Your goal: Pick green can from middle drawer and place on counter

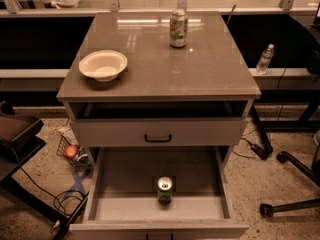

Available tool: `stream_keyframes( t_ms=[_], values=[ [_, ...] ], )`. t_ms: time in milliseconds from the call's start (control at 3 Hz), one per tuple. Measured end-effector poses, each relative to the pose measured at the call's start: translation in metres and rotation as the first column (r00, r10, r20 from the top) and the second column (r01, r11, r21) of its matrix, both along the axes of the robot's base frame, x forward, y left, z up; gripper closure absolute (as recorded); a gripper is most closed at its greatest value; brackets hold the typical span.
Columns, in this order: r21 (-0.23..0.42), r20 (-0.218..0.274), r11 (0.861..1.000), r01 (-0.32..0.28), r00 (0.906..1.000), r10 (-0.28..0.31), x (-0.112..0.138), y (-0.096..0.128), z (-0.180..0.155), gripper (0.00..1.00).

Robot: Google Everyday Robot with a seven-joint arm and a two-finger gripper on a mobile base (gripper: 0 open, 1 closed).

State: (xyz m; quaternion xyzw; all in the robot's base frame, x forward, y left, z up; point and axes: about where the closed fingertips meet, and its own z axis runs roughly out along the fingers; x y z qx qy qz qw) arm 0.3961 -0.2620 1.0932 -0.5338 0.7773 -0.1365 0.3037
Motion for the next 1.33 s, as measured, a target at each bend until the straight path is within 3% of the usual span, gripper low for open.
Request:
stream_keyframes(
  t_ms=[333, 667, 1000, 1333],
  values=[
    [0.01, 0.0, 1.0, -0.002, 1.0, 0.002, 0.0, 0.0, 0.0, 0.0],
    [0.087, -0.002, 0.996, -0.013, 0.9999, 0.014, 0.005, -0.004, -0.002, 0.0],
    [0.189, -0.007, 0.982, 0.003, 1.0, -0.002, 0.004, -0.036, -0.04, 0.0],
    [0.313, -0.014, 0.949, 0.016, 0.9998, -0.012, -0.007, -0.066, -0.113, 0.0]
  ],
)
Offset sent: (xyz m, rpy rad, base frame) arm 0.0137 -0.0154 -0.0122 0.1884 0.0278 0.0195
